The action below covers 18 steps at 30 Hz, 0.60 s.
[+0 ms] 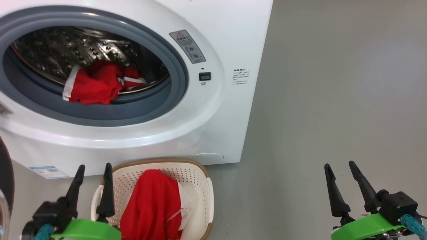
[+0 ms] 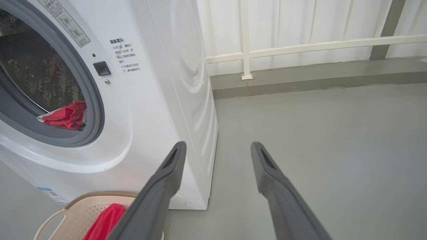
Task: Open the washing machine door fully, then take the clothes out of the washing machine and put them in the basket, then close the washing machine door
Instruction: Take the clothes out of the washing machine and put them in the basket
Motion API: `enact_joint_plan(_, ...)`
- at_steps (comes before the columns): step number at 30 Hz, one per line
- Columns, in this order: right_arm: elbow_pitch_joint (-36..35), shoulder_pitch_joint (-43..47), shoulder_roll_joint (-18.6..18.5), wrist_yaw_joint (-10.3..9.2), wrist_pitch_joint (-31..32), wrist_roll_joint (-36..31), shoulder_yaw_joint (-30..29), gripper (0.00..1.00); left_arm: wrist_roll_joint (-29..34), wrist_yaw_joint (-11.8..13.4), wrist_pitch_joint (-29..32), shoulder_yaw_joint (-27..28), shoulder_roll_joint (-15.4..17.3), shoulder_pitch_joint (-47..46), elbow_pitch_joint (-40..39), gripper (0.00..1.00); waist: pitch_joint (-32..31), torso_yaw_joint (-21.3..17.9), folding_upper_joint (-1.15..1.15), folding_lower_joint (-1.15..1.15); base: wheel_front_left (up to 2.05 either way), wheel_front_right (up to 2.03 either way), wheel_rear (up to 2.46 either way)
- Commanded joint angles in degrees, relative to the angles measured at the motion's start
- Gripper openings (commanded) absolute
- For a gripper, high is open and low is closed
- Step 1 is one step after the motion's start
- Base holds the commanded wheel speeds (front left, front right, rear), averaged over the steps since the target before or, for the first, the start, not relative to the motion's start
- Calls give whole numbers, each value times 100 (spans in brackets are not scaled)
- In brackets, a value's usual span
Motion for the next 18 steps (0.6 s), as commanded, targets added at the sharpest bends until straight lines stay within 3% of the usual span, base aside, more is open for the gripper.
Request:
enact_joint_plan(1, -142, -6, -72, 42, -37, -30, 92, 100, 50, -32, -28, 208, 94, 66, -239, 100, -20, 2, 0, 0, 0, 0, 0)
enact_joint_plan(10, -163, 73, -70, 42, -37, -25, 42, 100, 100, -32, -28, 356, 34, 609, -864, 100, -26, 8, 0, 0, 0, 0, 0)
enact_joint_plan(18, -186, 45, -77, 42, -37, -37, 18, 100, 97, -32, -28, 349, 3, 644, -940, 100, 40, 54, 0, 0, 0, 0, 0)
